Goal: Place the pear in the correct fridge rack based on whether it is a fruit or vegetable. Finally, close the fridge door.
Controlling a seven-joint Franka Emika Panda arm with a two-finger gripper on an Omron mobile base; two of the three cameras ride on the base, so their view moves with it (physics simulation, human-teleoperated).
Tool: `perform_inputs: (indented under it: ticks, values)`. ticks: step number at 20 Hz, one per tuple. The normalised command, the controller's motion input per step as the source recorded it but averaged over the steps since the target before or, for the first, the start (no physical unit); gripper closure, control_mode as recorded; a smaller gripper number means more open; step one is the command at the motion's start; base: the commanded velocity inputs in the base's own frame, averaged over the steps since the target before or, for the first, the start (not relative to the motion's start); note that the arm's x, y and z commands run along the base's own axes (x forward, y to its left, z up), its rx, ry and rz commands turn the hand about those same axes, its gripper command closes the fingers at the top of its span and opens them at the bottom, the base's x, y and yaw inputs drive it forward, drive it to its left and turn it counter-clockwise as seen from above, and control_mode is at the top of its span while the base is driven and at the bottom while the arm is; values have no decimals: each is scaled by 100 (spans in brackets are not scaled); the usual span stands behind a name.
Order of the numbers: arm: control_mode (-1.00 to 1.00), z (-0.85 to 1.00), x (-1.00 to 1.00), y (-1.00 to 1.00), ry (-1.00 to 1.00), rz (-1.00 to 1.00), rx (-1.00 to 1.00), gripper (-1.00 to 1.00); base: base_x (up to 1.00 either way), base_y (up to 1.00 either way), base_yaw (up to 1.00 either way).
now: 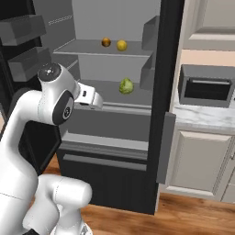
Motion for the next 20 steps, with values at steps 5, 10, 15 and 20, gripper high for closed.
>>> perform_inputs:
  ticks: [5,10,15,20]
  values:
    - [100,0,0,0,0,0,0,-100,-52,0,0]
    - [100,0,0,0,0,0,0,-100,-20,0,0]
    - [-100,0,0,0,0,0,0,-100,0,0,0]
    - [-100,0,-7,0,0,0,0,-100,0,0,0]
